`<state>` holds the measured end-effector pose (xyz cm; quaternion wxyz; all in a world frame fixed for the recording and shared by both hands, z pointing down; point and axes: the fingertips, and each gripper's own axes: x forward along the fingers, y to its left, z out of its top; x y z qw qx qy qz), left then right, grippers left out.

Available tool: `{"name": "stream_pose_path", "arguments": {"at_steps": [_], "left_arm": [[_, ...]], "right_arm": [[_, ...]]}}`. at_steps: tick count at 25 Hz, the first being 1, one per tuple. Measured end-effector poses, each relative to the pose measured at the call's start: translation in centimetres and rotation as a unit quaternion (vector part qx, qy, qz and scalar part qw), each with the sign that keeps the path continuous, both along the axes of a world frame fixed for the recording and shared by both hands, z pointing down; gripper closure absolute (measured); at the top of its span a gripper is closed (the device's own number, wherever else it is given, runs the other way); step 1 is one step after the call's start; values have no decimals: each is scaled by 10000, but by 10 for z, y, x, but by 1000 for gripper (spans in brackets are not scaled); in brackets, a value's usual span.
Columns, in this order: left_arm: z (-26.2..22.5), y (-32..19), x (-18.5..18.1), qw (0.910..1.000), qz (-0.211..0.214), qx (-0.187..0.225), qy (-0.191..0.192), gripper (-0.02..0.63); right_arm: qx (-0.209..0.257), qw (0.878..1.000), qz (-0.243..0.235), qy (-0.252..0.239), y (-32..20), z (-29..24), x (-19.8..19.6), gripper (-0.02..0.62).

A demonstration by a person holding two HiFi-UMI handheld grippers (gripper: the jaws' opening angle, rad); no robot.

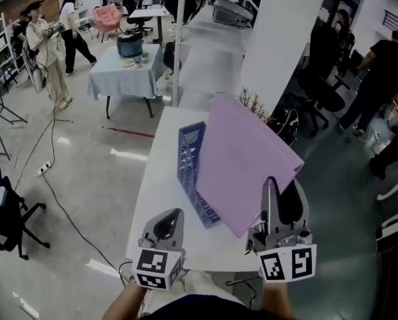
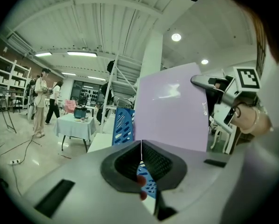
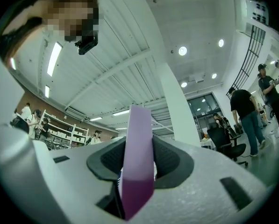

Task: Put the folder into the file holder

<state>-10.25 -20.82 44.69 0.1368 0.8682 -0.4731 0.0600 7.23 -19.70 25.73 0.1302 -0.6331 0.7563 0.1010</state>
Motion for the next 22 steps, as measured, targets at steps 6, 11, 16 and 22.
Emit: {"name": "stream_pose_path", "arguments": {"at_steps": [6,11,16,22], "left_arm": [[-2,2,-1,9999,-87,-47,-40,601],[0,3,-6,9998,-160,-79,-59,601],[1,3,-6,9997,-221,-79,-90,600],[0,0,-10,9995,-295,-61,-108,600]], "right_arm": [[80,9999,-8,85,-6,3,-5,434],[150,9998,1,100,-12,8,-11,434],[286,9996,11,26,-15,9,-10,434],[440,9990,-16,8,-21,10,-15,434]]}}
